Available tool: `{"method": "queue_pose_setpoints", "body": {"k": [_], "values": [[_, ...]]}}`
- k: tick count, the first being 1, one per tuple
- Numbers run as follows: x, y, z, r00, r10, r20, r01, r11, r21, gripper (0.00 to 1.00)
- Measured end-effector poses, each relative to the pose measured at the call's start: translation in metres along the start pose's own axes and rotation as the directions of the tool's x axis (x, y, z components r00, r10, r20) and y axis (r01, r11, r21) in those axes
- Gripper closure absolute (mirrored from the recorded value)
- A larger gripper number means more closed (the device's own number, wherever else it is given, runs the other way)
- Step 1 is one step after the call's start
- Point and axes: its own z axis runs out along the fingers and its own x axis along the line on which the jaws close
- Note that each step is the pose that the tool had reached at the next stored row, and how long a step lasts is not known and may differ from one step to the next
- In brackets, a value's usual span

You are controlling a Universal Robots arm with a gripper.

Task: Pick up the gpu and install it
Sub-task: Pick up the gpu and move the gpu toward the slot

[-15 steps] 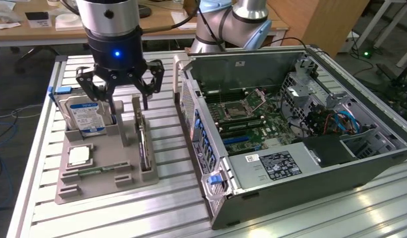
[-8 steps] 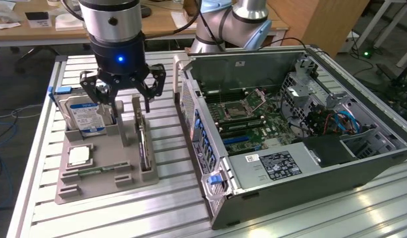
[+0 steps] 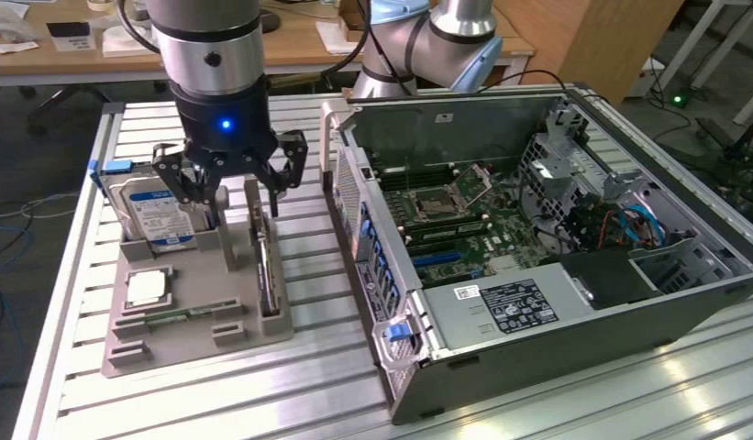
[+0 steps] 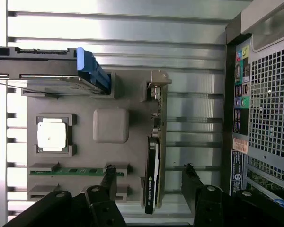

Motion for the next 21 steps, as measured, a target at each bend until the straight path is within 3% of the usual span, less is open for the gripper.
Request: {"method": "queue_pose_setpoints", "body": {"k": [21], "values": [[-0.001,-0.0055,0.0324,0.9999,0.015,0.0007,-0.015,0.9999,0.0002,0.34]]}}
